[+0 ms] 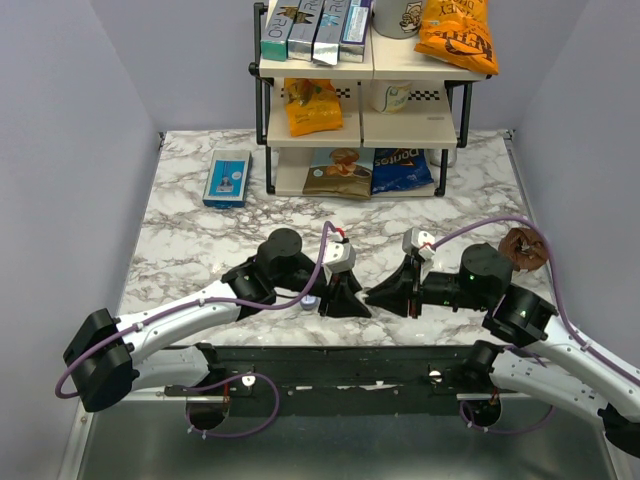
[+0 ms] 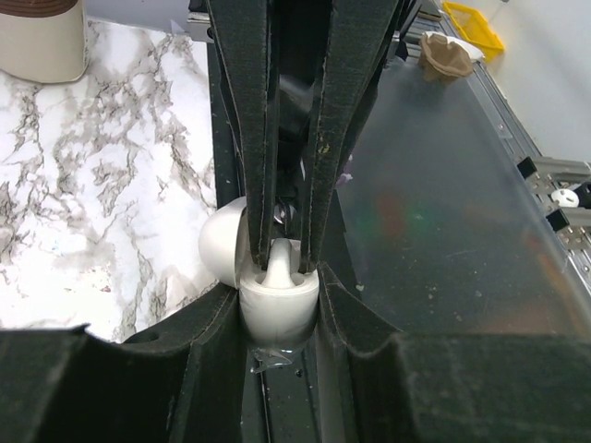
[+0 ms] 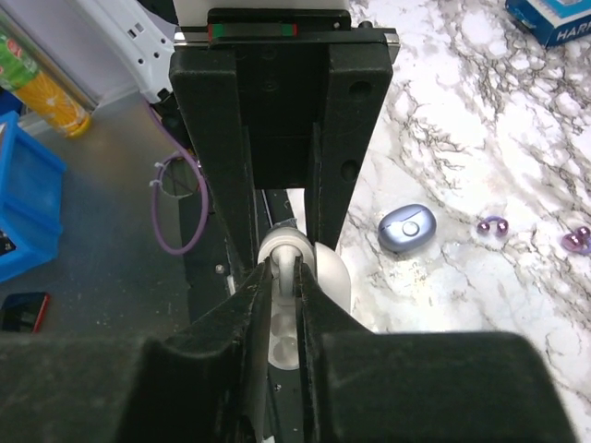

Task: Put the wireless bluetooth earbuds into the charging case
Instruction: Place the earbud in the charging case, then pick up the earbud from the center of the board.

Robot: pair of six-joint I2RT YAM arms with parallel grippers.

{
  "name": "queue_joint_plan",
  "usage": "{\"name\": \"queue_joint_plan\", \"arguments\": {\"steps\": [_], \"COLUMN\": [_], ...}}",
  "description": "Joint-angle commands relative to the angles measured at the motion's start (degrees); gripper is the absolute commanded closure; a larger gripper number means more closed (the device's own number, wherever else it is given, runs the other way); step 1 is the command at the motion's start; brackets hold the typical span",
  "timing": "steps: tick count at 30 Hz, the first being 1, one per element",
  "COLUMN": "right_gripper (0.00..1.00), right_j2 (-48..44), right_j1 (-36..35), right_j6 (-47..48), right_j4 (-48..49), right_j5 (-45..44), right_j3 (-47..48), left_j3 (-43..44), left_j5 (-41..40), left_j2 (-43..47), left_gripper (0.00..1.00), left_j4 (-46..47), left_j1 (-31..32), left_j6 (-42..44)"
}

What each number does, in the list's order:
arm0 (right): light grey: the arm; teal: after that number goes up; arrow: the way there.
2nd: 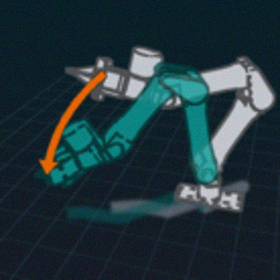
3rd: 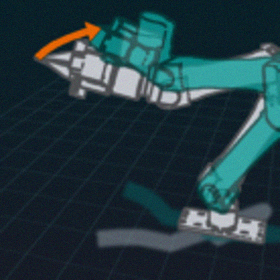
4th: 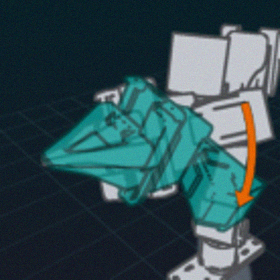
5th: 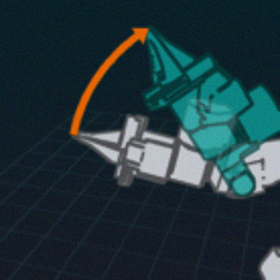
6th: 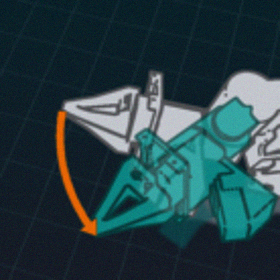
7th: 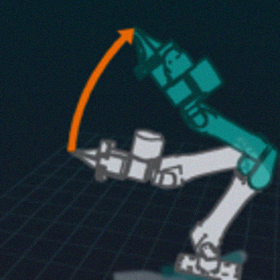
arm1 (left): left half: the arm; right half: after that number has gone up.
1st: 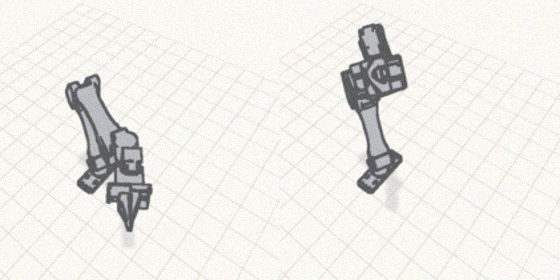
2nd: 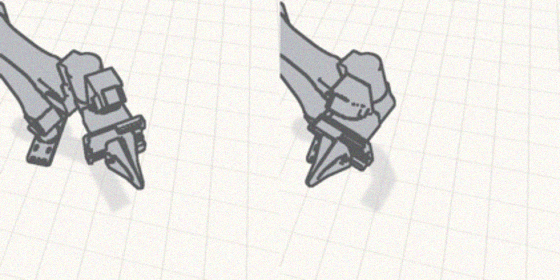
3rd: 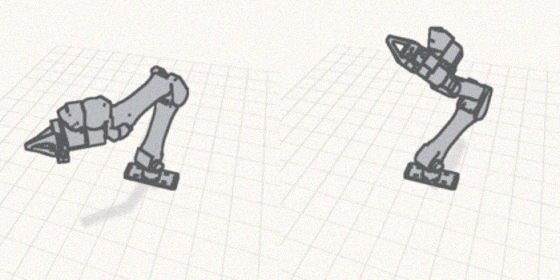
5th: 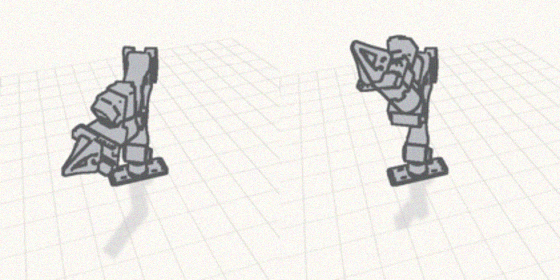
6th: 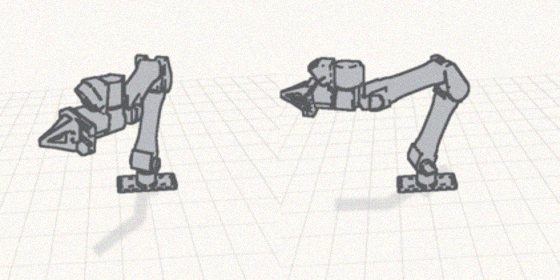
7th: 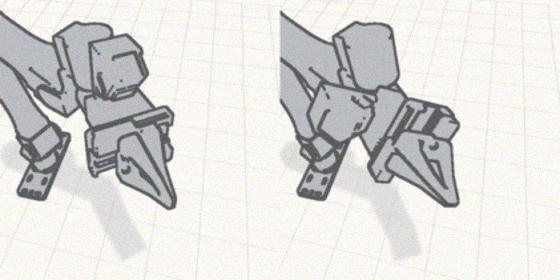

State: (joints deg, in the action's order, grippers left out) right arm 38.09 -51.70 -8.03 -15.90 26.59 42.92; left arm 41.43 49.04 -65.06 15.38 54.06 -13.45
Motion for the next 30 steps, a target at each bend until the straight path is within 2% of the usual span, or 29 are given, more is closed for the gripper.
{"name": "queue_joint_plan", "arguments": {"steps": [1, 8, 11, 13, 16, 18, 20, 21, 25, 27, 30], "right_gripper": [0.7, 0.53, 0.45, 0.43, 0.44, 0.44, 0.44, 0.45, 0.5, 0.55, 0.57], "right_j2": [-0.2, -1.9, -5.8, -9.2, -9.1, -6.5, -2.0, -0.8, 4.5, 7.6, 11.9], "right_j1": [-0.3, -0.3, -0.3, -0.3, -0.2, -0.3, -0.3, -0.2, -0.2, -0.2, -0.1], "right_j6": [0.0, -1.3, -2.5, -3.5, -6.8, -11.2, -15.6, -16.3, -18.4, -18.5, -16.8], "right_j4": [-1.8, -2.7, -3.5, -4.3, -7.5, -10.3, -13.4, -13.5, -10.2, -9.5, -6.1], "right_j5": [-0.7, -2.4, -7.7, -16.5, -30.2, -36.6, -39.0, -38.5, -34.8, -32.7, -27.8], "right_j3": [1.8, 4.3, 5.5, 5.9, 4.3, 3.7, 2.2, 1.3, -4.1, -6.5, -9.5], "left_j3": [-0.6, -1.2, -1.9, -2.5, -4.2, -6.7, -10.2, -11.6, -18.4, -20.7, -22.2], "left_j5": [1.3, 0.6, -0.8, -2.2, -8.9, -18.1, -24.5, -30.5, -44.2, -47.8, -52.4], "left_j2": [0.6, 0.3, 0.4, 0.5, 1.7, 3.8, 7.3, 8.7, 16.5, 20.5, 24.5], "left_gripper": [1.0, 1.0, 1.0, 1.0, 1.0, 1.0, 1.0, 1.0, 1.0, 1.0, 1.0], "left_j4": [3.7, 3.7, 3.8, 4.0, 4.4, 5.2, 6.5, 7.1, 8.8, 7.5, 5.1], "left_j1": [-0.3, -0.3, -0.3, -0.4, -0.6, -0.7, -0.7, -0.7, -0.6, -0.5, -0.4], "left_j6": [0.2, 0.4, 0.4, 0.4, -0.2, -1.7, -3.7, -4.2, -6.3, -7.0, -7.2]}}
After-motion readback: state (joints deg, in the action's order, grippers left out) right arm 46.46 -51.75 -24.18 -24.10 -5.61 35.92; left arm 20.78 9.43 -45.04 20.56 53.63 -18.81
